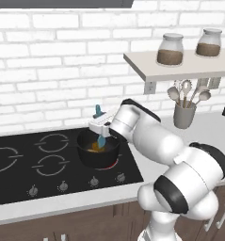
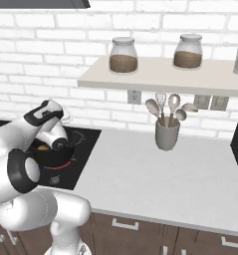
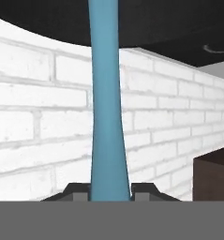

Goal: Put the potato and avocado in the pot. Retrieve the spatula and lightly stir the vegetables in the pot.

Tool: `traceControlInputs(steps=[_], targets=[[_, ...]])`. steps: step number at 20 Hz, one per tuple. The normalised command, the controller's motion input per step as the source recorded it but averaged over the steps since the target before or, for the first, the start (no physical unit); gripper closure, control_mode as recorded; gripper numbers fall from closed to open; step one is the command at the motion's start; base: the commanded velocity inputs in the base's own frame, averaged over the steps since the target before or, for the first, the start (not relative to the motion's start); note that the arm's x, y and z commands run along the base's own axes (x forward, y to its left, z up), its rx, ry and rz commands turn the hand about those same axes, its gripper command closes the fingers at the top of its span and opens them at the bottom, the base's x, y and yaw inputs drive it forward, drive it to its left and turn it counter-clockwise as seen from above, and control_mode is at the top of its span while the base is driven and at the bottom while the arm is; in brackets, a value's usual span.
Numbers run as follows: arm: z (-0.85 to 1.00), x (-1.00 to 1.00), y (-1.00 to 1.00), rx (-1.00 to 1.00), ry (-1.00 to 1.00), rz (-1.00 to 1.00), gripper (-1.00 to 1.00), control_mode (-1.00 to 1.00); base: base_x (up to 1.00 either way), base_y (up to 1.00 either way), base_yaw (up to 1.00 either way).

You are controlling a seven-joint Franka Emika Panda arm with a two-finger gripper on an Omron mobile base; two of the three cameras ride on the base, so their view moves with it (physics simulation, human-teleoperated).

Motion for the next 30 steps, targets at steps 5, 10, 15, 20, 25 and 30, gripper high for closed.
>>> traceControlInputs(steps=[5, 10, 15, 20, 25, 30], targets=[[0.33, -0.02, 0.02, 0.12, 0.0, 0.0, 1.0, -1.0, 0.0, 0.0, 0.0], [0.25, -0.17, 0.04, 0.15, 0.08, 0.0, 1.0, -1.0, 0.0, 0.0, 0.0], [0.01, -0.46, 0.06, 0.06, 0.19, -0.01, 1.0, -1.0, 0.0, 0.0, 0.0], [0.04, -0.17, 0.0, 0.01, 0.16, -0.01, 1.0, -1.0, 0.0, 0.0, 0.0], [0.0, 0.0, 0.0, 0.0, 0.02, 0.0, 1.0, -1.0, 0.0, 0.0, 0.0], [-0.02, 0.0, 0.0, 0.0, -0.07, 0.0, 1.0, -1.0, 0.0, 0.0, 0.0]])
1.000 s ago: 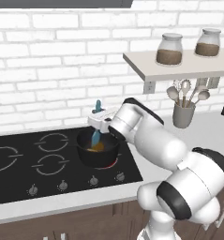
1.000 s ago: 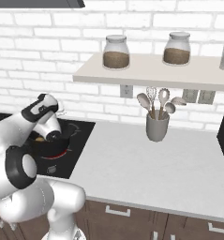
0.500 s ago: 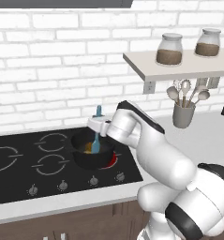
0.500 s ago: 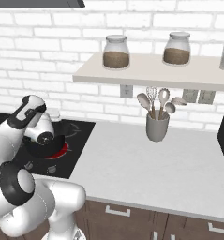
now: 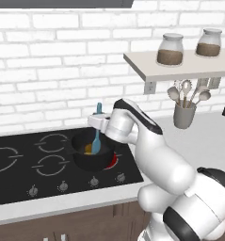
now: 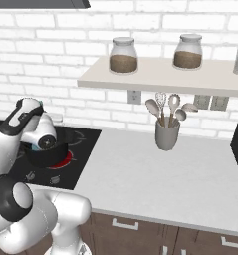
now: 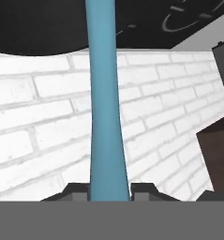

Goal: Put the potato and avocado in the pot. Retrieve the spatula and lightly stir the vegetables in the pot.

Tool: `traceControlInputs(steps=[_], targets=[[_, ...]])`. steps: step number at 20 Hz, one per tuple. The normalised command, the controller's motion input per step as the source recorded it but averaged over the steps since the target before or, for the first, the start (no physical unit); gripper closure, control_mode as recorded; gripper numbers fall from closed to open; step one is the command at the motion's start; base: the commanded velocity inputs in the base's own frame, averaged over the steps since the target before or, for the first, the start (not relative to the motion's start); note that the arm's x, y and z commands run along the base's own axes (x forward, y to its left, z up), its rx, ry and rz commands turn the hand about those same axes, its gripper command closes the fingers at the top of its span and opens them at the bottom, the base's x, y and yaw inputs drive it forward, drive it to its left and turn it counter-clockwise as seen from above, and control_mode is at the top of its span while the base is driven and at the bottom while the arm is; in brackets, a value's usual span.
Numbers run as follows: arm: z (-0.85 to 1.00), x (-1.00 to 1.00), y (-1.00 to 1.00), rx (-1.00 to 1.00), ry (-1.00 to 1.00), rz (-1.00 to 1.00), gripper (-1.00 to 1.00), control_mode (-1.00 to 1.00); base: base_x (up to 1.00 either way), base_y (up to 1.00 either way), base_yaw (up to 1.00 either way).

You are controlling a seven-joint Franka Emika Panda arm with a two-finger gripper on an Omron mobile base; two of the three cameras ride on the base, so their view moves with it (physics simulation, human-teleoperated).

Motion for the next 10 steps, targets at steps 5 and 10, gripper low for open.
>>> traceControlInputs(steps=[5, 10], targets=[[-0.33, 0.0, 0.0, 0.0, -0.23, 0.0, 1.0, -1.0, 0.0, 0.0, 0.0], [-0.25, -0.01, 0.0, 0.0, -0.13, 0.0, 1.0, -1.0, 0.0, 0.0, 0.0]])
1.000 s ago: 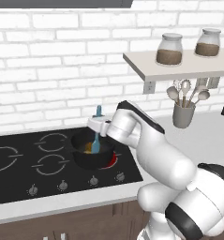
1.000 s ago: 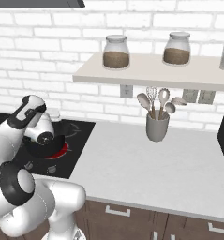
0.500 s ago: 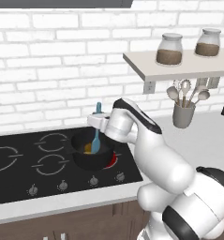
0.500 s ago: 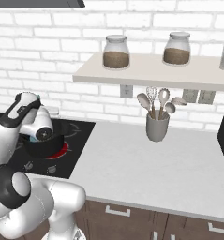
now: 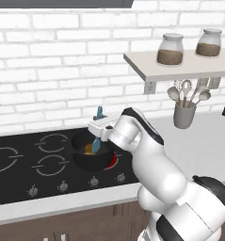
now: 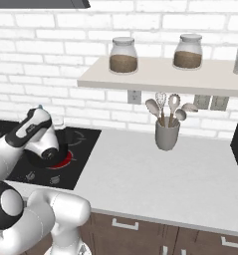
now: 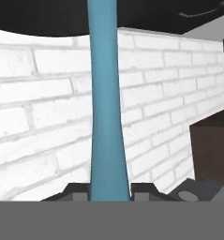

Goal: Put the potato and avocado in the pot. Retrieve the spatula and lightly stir the vegetables in the pot.

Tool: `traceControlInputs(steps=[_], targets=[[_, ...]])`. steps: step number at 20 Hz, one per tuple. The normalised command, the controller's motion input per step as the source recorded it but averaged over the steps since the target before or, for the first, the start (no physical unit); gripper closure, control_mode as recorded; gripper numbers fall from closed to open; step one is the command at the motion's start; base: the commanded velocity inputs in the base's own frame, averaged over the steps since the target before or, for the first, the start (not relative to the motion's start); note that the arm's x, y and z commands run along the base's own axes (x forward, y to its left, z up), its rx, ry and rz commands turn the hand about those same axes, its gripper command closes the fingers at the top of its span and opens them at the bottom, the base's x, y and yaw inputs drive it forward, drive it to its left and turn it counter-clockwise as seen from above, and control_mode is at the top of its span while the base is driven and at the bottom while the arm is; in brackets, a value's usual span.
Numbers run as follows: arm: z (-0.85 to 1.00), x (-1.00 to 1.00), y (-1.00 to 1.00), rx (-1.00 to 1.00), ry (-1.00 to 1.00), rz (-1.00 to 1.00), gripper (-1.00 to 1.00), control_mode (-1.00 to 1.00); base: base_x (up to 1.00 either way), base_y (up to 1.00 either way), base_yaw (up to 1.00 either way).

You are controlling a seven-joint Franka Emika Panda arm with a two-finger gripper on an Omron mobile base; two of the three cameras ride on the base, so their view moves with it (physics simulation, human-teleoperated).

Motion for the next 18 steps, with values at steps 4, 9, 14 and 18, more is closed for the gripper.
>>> traceControlInputs(steps=[4, 9, 14, 18], targets=[[0.19, -0.02, 0.0, 0.02, 0.09, 0.0, 1.0, -1.0, 0.0, 0.0, 0.0], [0.12, 0.0, 0.0, 0.01, 0.05, 0.0, 1.0, -1.0, 0.0, 0.0, 0.0], [-0.08, 0.0, 0.04, -0.01, 0.0, 0.0, 1.0, -1.0, 0.0, 0.0, 0.0], [-0.17, 0.05, 0.07, -0.01, 0.0, 0.0, 1.0, -1.0, 0.0, 0.0, 0.0]])
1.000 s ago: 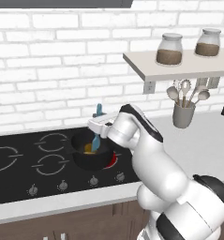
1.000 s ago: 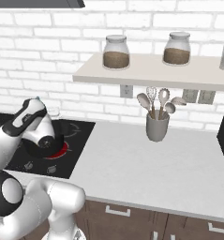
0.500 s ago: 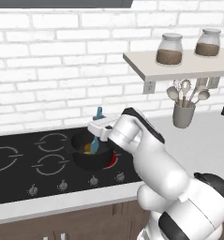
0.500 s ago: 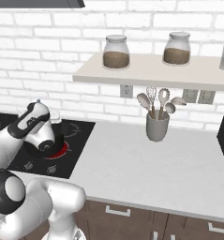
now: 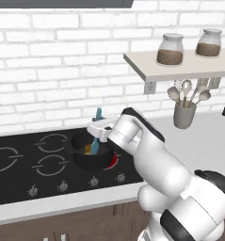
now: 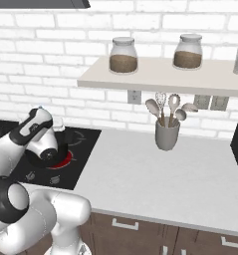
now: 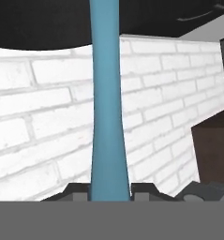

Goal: Put the potato and avocado in the pot. Retrieve the spatula and lightly stir the vegetables in the pot.

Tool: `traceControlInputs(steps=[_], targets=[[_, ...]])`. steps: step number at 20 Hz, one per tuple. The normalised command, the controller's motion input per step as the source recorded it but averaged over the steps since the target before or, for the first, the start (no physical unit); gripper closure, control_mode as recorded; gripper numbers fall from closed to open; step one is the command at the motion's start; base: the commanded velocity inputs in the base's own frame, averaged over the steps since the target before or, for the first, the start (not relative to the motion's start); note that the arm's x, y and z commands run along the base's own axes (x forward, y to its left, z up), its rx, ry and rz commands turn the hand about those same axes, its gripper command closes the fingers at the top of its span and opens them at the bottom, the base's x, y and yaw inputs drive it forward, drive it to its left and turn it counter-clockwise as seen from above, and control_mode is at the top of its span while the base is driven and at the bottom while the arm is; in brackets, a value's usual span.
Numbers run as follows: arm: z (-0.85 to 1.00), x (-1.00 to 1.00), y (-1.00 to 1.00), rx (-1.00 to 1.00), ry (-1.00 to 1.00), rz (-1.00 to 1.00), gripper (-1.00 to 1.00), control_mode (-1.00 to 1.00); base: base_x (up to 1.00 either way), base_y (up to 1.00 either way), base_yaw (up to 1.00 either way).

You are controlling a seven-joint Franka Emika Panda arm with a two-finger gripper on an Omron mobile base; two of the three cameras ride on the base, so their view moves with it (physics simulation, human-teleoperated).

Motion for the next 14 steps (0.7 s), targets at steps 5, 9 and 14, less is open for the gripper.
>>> traceControlInputs(steps=[5, 9, 14], targets=[[-0.24, 0.19, 0.11, -0.03, 0.0, 0.0, 1.0, -1.0, 0.0, 0.0, 0.0], [-0.35, 0.16, 0.05, -0.05, -0.01, 0.0, 1.0, -1.0, 0.0, 0.0, 0.0], [-0.46, 0.0, 0.0, -0.1, -0.03, 0.0, 1.0, -1.0, 0.0, 0.0, 0.0]])
